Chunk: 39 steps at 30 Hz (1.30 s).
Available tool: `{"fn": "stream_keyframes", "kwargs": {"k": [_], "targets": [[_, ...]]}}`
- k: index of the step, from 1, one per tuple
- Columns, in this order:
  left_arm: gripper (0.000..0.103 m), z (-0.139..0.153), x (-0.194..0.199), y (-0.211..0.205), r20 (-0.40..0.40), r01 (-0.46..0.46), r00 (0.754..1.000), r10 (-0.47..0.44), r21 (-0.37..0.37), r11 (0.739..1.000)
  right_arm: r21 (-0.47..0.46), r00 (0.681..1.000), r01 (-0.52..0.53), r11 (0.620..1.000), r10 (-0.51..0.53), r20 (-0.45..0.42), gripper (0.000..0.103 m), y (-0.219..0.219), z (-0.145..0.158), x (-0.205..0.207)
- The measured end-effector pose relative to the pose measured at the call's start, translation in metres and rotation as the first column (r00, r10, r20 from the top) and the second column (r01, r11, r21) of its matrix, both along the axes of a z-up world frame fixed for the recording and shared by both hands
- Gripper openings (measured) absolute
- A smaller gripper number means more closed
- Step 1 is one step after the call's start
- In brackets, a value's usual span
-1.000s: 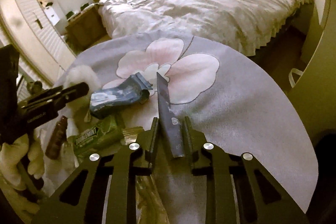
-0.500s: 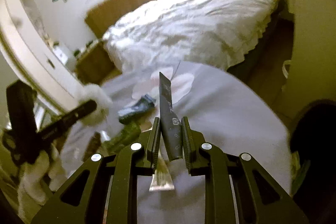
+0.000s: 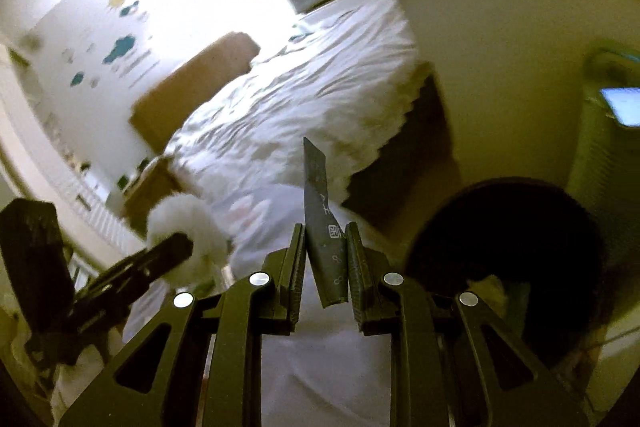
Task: Collect trash
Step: 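Carry both items over the bin and open both tools to drop them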
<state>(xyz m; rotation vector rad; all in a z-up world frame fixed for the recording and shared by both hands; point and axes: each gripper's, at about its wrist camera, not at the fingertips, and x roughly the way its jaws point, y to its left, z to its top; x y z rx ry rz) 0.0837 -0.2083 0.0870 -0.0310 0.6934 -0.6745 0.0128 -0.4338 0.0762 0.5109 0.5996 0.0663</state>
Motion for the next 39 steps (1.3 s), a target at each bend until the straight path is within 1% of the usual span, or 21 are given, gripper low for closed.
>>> {"fn": "stream_keyframes", "kwargs": {"k": [1,7,12,15,22,33,36,37,38,39], "targets": [[0.038,-0.002,-0.002,-0.013,-0.006,0.022,1.0,-0.022,-0.006,1.0,0.004,1.0,0.013,1.0,-0.013,0.0,0.021,-0.007,-0.001,-0.004],[0.038,-0.014,-0.007,-0.063,-0.037,0.1,0.994,-0.1,-0.013,0.995,0.029,0.993,0.121,0.992,-0.12,-0.02,0.021,-0.063,-0.016,-0.036],[0.038,-0.021,-0.013,-0.094,-0.047,0.151,0.987,-0.151,-0.002,0.989,0.044,0.985,0.171,0.984,-0.169,-0.044,0.021,-0.091,-0.031,-0.05],[0.038,-0.026,-0.015,-0.109,-0.059,0.17,0.984,-0.17,0.006,0.985,0.052,0.981,0.186,0.981,-0.183,-0.057,0.021,-0.095,-0.039,-0.051],[0.038,-0.036,-0.017,-0.127,-0.078,0.195,0.978,-0.192,0.026,0.981,0.068,0.977,0.204,0.977,-0.198,-0.08,0.021,-0.103,-0.052,-0.055],[0.039,-0.044,-0.016,-0.137,-0.101,0.215,0.972,-0.21,0.041,0.976,0.08,0.973,0.213,0.974,-0.204,-0.11,0.021,-0.103,-0.061,-0.052],[0.044,-0.045,-0.017,-0.141,-0.1,0.216,0.973,-0.21,0.05,0.975,0.084,0.971,0.219,0.972,-0.208,-0.121,0.021,-0.104,-0.064,-0.052],[0.049,-0.045,-0.016,-0.142,-0.098,0.216,0.973,-0.21,0.052,0.975,0.087,0.97,0.221,0.971,-0.209,-0.123,0.021,-0.104,-0.064,-0.053],[0.052,-0.045,-0.017,-0.143,-0.097,0.218,0.972,-0.212,0.054,0.974,0.089,0.97,0.22,0.971,-0.208,-0.127,0.024,-0.106,-0.064,-0.052],[0.062,-0.044,-0.017,-0.145,-0.096,0.224,0.971,-0.218,0.057,0.973,0.091,0.969,0.222,0.971,-0.209,-0.129,0.027,-0.107,-0.064,-0.052]]}}
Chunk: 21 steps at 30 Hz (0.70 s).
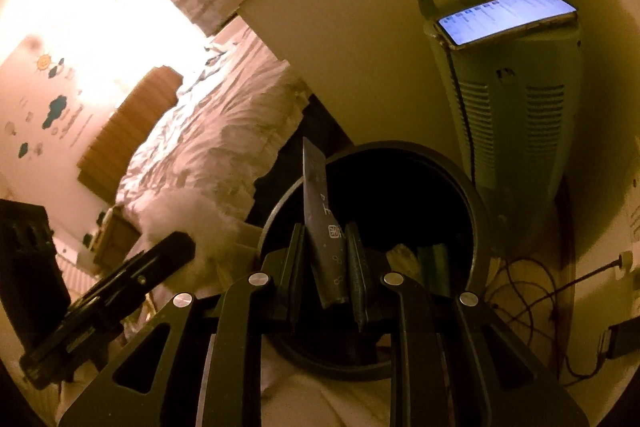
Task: Collect trash
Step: 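Carry both items over the bin and open both tools to drop them, then grasp the red milk box with the left tool while the right tool grasps a tan sachet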
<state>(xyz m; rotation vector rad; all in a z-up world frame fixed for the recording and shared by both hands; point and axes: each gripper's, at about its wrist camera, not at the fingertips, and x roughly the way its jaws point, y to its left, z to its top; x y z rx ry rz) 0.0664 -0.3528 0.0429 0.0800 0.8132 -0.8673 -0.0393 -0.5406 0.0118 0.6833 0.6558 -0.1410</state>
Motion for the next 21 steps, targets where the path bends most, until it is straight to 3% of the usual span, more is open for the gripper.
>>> {"fn": "stream_keyframes", "kwargs": {"k": [1,2,4,12,21], "targets": [[0.074,0.001,-0.001,0.0,0.007,0.0,1.0,0.0,-0.001,1.0,0.003,1.0,0.007,1.0,-0.007,0.001,0.036,0.0,0.001,-0.001],[0.078,0.002,-0.002,0.0,0.022,-0.004,1.0,0.004,-0.003,1.0,0.006,1.0,0.015,1.0,-0.015,0.004,0.048,0.0,0.001,-0.002],[0.08,0.006,-0.006,0.002,0.049,-0.004,0.999,0.005,-0.009,1.0,0.016,1.0,0.024,1.0,-0.024,0.013,0.054,-0.001,0.002,-0.005],[0.08,0.016,-0.007,0.024,0.058,-0.038,0.998,0.039,-0.028,0.999,0.0,1.0,0.011,1.0,-0.011,0.021,0.054,0.011,0.009,-0.004],[0.085,0.021,-0.02,0.082,0.083,-0.116,0.99,0.117,-0.018,0.993,-0.017,0.997,-0.073,0.997,0.073,0.007,0.054,0.044,0.009,0.013]]}}
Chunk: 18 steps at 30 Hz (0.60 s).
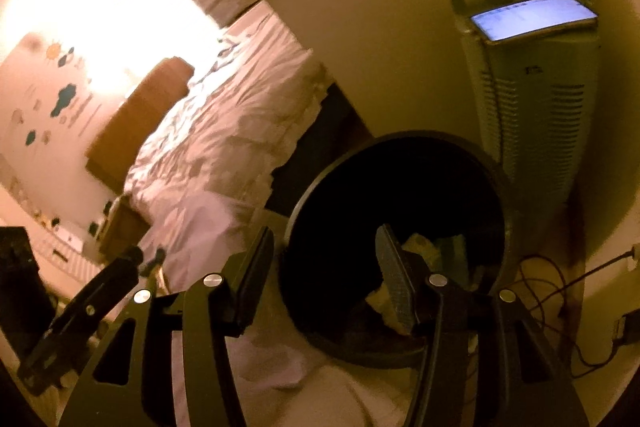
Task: Collect trash
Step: 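Grasp the red milk box with the left tool while the right tool grasps a tan sachet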
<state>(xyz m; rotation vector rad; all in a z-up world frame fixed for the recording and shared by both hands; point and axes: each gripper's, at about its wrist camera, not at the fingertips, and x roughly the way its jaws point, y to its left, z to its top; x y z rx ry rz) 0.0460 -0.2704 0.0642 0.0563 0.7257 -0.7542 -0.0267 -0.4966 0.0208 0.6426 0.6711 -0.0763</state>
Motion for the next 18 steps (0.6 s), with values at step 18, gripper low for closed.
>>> {"fn": "stream_keyframes", "kwargs": {"k": [18], "targets": [[0.088,-0.057,-0.045,0.198,0.005,-0.319,0.945,0.328,0.254,0.913,-0.169,0.894,-0.447,0.878,0.438,-0.091,0.054,0.196,0.005,0.08]]}}
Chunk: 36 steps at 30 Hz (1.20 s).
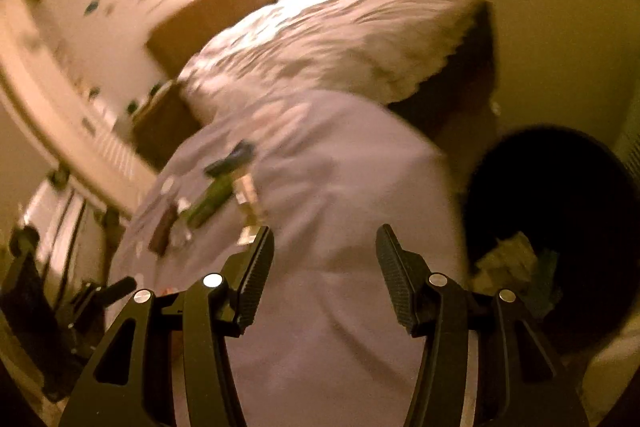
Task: Collect trash
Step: 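Grasp the red milk box with the left tool while the right tool grasps a tan sachet, then carry both items over the bin and open both tools to drop them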
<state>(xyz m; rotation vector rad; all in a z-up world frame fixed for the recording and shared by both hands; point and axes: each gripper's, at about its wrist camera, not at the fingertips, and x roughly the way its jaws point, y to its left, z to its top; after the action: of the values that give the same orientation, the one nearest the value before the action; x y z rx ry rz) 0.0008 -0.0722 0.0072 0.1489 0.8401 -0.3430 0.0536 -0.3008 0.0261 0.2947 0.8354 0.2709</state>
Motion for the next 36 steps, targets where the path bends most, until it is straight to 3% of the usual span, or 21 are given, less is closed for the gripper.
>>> {"fn": "stream_keyframes", "kwargs": {"k": [8,14,17,19,24,30,36], "targets": [[0.087,-0.013,-0.001,0.013,0.009,-0.001,1.0,0.0,0.014,1.0,-0.096,0.992,-0.121,0.988,0.116,-0.05,0.054,0.075,-0.017,0.051],[0.073,-0.019,0.001,0.008,-0.01,0.045,0.999,-0.045,-0.002,0.999,-0.17,0.986,-0.154,0.973,0.142,-0.082,0.054,0.099,-0.03,0.078],[0.055,-0.022,0.002,0.005,-0.037,0.065,0.997,-0.066,-0.008,0.998,-0.211,0.983,-0.171,0.962,0.154,-0.097,0.04,0.106,-0.039,0.083],[0.051,-0.022,0.003,0.007,-0.043,0.066,0.997,-0.066,-0.017,0.998,-0.23,0.984,-0.172,0.958,0.155,-0.089,0.028,0.107,-0.041,0.082],[0.05,-0.022,0.004,0.01,-0.053,0.05,0.997,-0.053,-0.054,0.997,-0.17,0.988,-0.148,0.974,0.136,-0.077,0.018,0.091,-0.036,0.07],[0.05,-0.002,0.015,0.01,-0.049,0.035,0.998,-0.044,-0.171,0.985,-0.064,0.998,-0.063,0.996,0.062,-0.012,0.017,0.046,-0.013,0.037],[0.05,0.03,0.033,-0.031,0.014,0.112,0.994,-0.111,-0.229,0.967,-0.01,0.994,0.078,0.997,-0.077,0.073,0.017,-0.021,0.018,0.0]]}}
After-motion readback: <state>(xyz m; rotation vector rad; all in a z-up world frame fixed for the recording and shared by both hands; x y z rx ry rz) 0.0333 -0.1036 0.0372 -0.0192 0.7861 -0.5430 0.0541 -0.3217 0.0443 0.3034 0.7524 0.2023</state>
